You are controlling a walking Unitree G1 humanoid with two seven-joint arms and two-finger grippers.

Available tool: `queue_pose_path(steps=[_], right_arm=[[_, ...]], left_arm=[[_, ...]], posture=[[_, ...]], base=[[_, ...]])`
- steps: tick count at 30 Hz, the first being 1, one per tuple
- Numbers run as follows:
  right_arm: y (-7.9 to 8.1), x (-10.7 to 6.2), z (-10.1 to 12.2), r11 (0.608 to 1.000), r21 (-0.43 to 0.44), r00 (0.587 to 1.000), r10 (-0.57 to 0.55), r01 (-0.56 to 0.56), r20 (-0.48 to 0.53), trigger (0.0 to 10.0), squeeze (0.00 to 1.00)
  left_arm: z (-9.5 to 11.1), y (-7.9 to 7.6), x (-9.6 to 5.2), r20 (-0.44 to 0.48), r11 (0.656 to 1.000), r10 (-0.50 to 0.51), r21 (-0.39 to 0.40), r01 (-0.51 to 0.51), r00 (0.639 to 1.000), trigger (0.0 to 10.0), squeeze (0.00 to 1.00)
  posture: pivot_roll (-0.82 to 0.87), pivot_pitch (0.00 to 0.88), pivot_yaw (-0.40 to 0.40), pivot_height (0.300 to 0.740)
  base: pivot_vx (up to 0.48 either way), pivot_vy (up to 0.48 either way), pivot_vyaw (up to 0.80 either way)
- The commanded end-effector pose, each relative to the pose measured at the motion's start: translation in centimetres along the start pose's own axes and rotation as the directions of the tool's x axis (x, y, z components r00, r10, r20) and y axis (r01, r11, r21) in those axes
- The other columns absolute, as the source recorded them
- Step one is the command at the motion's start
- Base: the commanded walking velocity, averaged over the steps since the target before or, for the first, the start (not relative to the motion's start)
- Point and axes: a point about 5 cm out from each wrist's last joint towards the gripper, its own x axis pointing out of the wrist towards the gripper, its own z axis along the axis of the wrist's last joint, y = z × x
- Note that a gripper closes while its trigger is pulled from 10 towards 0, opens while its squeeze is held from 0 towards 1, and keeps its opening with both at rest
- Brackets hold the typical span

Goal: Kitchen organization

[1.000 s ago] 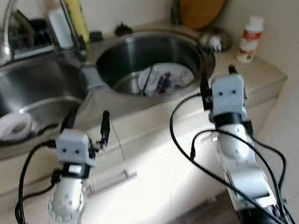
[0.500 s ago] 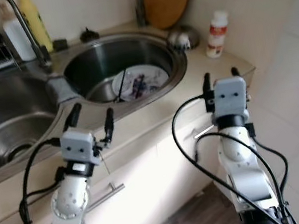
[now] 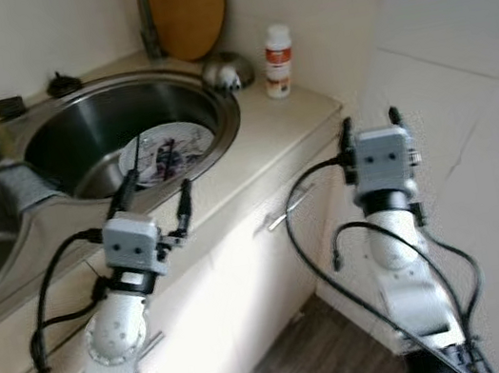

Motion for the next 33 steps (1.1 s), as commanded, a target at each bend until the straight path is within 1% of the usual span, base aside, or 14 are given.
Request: queue_pose_path(steps=[1, 4, 6, 9, 11, 12, 16, 22, 27, 30, 33], right_arm=[[-0.8, 0.2, 0.4, 0.999, -0.033, 0.999, -0.031, 0.032, 0.023, 10.0, 0.0], [-1.0, 0.2, 0.4, 0.998, -0.042, 0.999, -0.035, 0.036, 0.027, 10.0, 0.0], [-1.4, 0.2, 0.4, 0.997, -0.056, 0.999, -0.045, 0.047, 0.026, 10.0, 0.0], [-1.7, -0.1, 0.1, 0.997, -0.063, 0.999, -0.046, 0.046, 0.003, 10.0, 0.0], [-2.2, -0.8, -0.3, 0.998, -0.053, 0.999, -0.037, 0.035, -0.03, 10.0, 0.0], [-2.2, -0.8, -0.3, 0.998, -0.053, 0.999, -0.037, 0.035, -0.03, 10.0, 0.0], [-2.6, -1.9, -0.8, 0.997, -0.069, 0.998, -0.032, 0.028, -0.058, 10.0, 0.0], [-2.8, -2.2, -0.4, 0.997, -0.073, 0.998, -0.038, 0.034, -0.053, 10.0, 0.0], [-2.5, -2.7, 0.0, 0.997, -0.079, 0.999, -0.018, 0.015, -0.033, 10.0, 0.0], [-2.3, -3.1, 0.0, 0.996, -0.086, 0.999, 0.0, -0.003, -0.033, 10.0, 0.0], [-2.4, -3.3, 0.0, 0.996, -0.092, 0.999, -0.005, 0.002, -0.035, 10.0, 0.0]], left_arm=[[0.2, -0.7, 0.1, 0.008, 1.0, -0.018, -0.018, 0.018, 1.0, 10.0, 0.0], [0.2, -0.8, 0.1, 0.008, 1.0, -0.019, -0.02, 0.019, 1.0, 10.0, 0.0], [0.2, -0.9, 0.0, 0.009, 0.999, -0.023, -0.023, 0.023, 1.0, 10.0, 0.0], [0.2, -0.8, 0.1, 0.009, 0.999, -0.024, -0.022, 0.024, 1.0, 10.0, 0.0], [0.2, -0.7, 0.1, 0.01, 1.0, -0.016, -0.026, 0.016, 1.0, 10.0, 0.0], [0.2, -0.7, 0.1, 0.01, 1.0, -0.016, -0.026, 0.016, 1.0, 10.0, 0.0], [0.1, -0.8, 0.1, 0.005, 0.999, -0.022, -0.027, 0.022, 1.0, 10.0, 0.0], [-0.2, -0.7, 0.1, -0.012, 0.999, -0.017, -0.051, 0.017, 1.0, 10.0, 0.0], [-0.2, -0.8, 0.1, -0.007, 0.998, -0.022, -0.05, 0.021, 1.0, 10.0, 0.0], [-0.1, -0.8, 0.1, 0.0, 0.998, -0.024, -0.052, 0.024, 1.0, 10.0, 0.0], [-0.2, -0.8, 0.0, -0.007, 0.998, -0.023, -0.06, 0.022, 1.0, 10.0, 0.0]], posture=[[0.09, 0.0, -0.043, 0.74], [0.09, 0.0, -0.043, 0.74], [0.08, 0.0, -0.038, 0.74], [0.08, 0.0, -0.038, 0.74], [0.08, 0.0, -0.037, 0.74], [0.08, 0.0, -0.037, 0.74], [0.07, 0.0, -0.032, 0.74], [0.07, 0.0, -0.028, 0.74], [0.07, 0.0, -0.03, 0.74], [0.07, 0.0, -0.031, 0.74], [0.07, 0.0, -0.031, 0.74]], base=[[0.0, -0.48, 0.0], [0.0, -0.48, 0.0], [0.0, -0.48, 0.0], [0.0, -0.403, 0.0], [0.0, 0.0, -0.8], [0.0, 0.0, -0.8], [0.0, 0.0, -0.8], [0.0, 0.0, -0.79], [0.0, 0.333, -0.79], [0.0, 0.0, -0.78], [0.0, 0.0, -0.77]])
